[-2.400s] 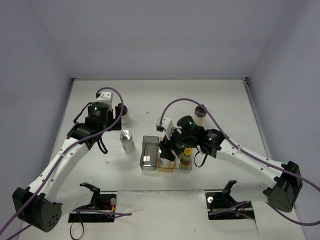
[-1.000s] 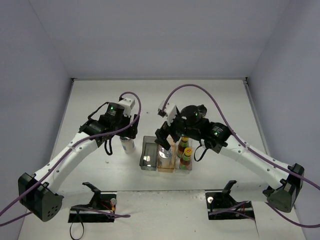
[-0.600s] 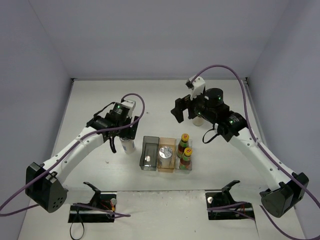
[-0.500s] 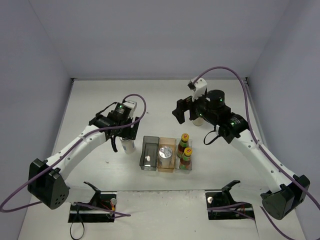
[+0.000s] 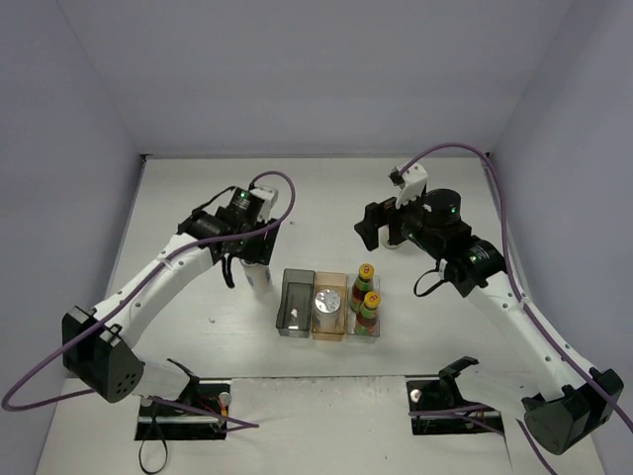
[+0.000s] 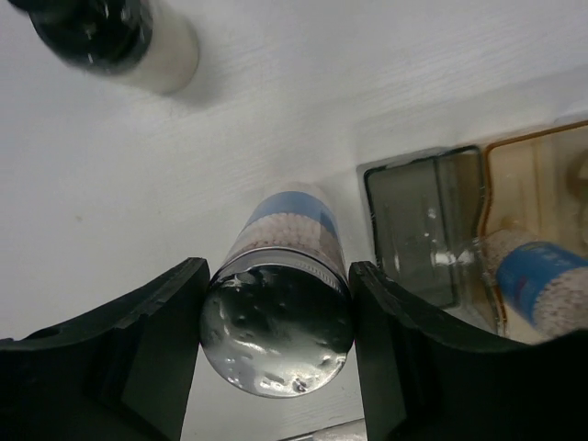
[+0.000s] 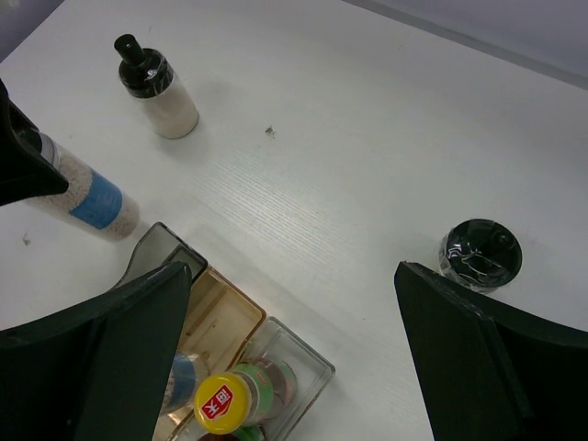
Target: Organize the condiment bottles
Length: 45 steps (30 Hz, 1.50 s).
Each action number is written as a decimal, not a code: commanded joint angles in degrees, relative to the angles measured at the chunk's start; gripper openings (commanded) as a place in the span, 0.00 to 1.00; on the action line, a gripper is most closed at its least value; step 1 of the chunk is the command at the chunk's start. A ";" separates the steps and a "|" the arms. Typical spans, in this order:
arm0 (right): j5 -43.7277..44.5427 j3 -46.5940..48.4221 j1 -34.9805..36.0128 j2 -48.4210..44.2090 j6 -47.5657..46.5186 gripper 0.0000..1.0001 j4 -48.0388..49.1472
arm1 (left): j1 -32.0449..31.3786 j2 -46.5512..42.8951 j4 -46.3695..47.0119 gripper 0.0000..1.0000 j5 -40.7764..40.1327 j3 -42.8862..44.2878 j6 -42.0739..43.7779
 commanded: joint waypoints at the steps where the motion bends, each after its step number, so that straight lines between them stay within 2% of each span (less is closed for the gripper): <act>1: 1.98 0.09 -0.35 -2.37 0.72 0.99 5.21 | -3.02 -0.22 1.74 0.00 1.40 13.05 3.63; 5: 5.31 -0.09 -0.61 -3.68 1.34 0.99 4.86 | -6.63 4.26 -0.02 0.00 5.34 21.94 5.84; 13: 15.84 0.26 -2.11 -5.88 4.85 1.00 0.73 | -15.51 13.23 1.03 0.00 6.41 29.69 7.68; 16: 18.94 -0.09 -3.77 -6.59 6.61 1.00 -0.41 | -17.80 14.99 2.00 0.00 7.29 30.40 7.60; 22: 18.16 -1.14 -7.38 -6.85 8.02 1.00 -0.95 | -19.82 16.84 2.26 0.00 7.47 29.53 6.37; 37: 17.28 -2.81 -8.17 -7.03 8.02 1.00 0.73 | -21.14 17.72 -2.83 0.00 4.13 28.82 5.31; 42: 17.37 -2.99 -8.26 -6.59 8.37 1.00 1.08 | -21.06 18.42 -0.73 0.00 4.65 26.98 5.31; 45: 17.63 -3.25 -8.44 -6.32 8.46 1.00 1.25 | -21.06 19.38 1.11 0.09 4.92 26.36 5.31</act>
